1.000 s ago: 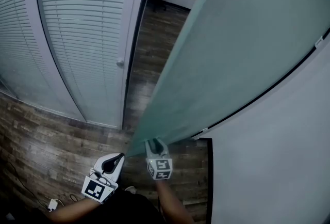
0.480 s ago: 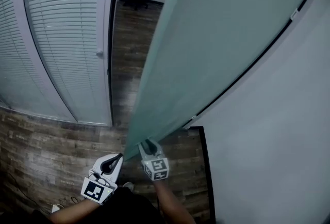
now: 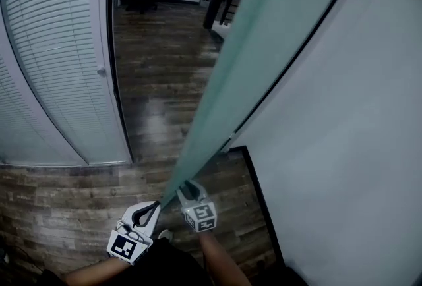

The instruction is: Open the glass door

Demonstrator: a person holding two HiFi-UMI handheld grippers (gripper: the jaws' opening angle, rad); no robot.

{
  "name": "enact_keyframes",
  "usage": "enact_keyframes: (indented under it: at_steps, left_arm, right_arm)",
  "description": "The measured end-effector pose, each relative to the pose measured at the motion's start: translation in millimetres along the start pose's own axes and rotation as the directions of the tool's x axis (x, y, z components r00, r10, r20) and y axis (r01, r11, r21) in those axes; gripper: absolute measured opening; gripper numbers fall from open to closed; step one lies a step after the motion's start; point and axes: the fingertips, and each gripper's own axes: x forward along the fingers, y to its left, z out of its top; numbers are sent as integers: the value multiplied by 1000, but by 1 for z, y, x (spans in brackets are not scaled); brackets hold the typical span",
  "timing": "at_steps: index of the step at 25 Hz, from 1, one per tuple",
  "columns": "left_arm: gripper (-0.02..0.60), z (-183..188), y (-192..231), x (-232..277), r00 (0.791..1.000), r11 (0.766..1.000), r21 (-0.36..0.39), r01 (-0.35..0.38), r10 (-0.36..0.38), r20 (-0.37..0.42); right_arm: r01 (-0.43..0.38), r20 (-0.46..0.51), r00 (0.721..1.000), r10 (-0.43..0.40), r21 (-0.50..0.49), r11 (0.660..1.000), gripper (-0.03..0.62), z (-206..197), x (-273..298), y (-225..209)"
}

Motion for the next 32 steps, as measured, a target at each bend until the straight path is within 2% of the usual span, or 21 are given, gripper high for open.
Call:
enact_keyframes:
  at_steps: [5, 9, 13, 15, 17, 22, 26, 28, 30, 32]
  left_arm:
    - [2, 4, -19, -12, 998, 998, -24, 57, -57, 6]
    - [2, 5, -31, -18, 996, 995, -51, 83, -83, -9]
    - [2, 7, -47, -16, 993, 993, -37, 113, -113, -19]
    - [25, 7, -52, -9, 992, 993, -20, 120, -121, -32]
    - [75, 5, -58, -3, 992, 994, -6, 113, -113, -47]
    - [137, 14, -70, 23, 995, 995, 25, 93, -92, -44]
    - [130, 24, -82, 44, 991, 991, 33, 132, -131, -14]
    - [60, 27, -90, 49, 983, 984, 3, 180, -180, 14]
    - [67, 28, -97, 50, 978, 978, 0, 208, -208, 24]
    - [67, 26, -104, 50, 977, 977, 30, 211, -212, 17]
  right_arm:
    - [55, -23, 998, -55, 10, 998, 118, -8, -21, -10]
    - [57, -49, 997, -57, 1, 998, 118, -10, -30, -11]
    - [69, -49, 996, -69, -2, 998, 118, -6, -44, -14]
    - [78, -50, 996, -78, 1, 997, 118, -4, -47, -18]
    - [73, -51, 996, -73, 5, 997, 118, -7, -50, -19]
    - [41, -46, 998, -41, 0, 999, 118, -15, -61, -22]
    - [32, -19, 999, -32, 6, 999, 121, -18, -69, -24]
    - [6, -16, 1000, -6, 10, 1000, 123, -17, -71, -23]
    - [-30, -31, 999, 30, 4, 1000, 123, -17, -79, -23]
    - [-52, -37, 998, 52, -4, 999, 120, -19, -92, -23]
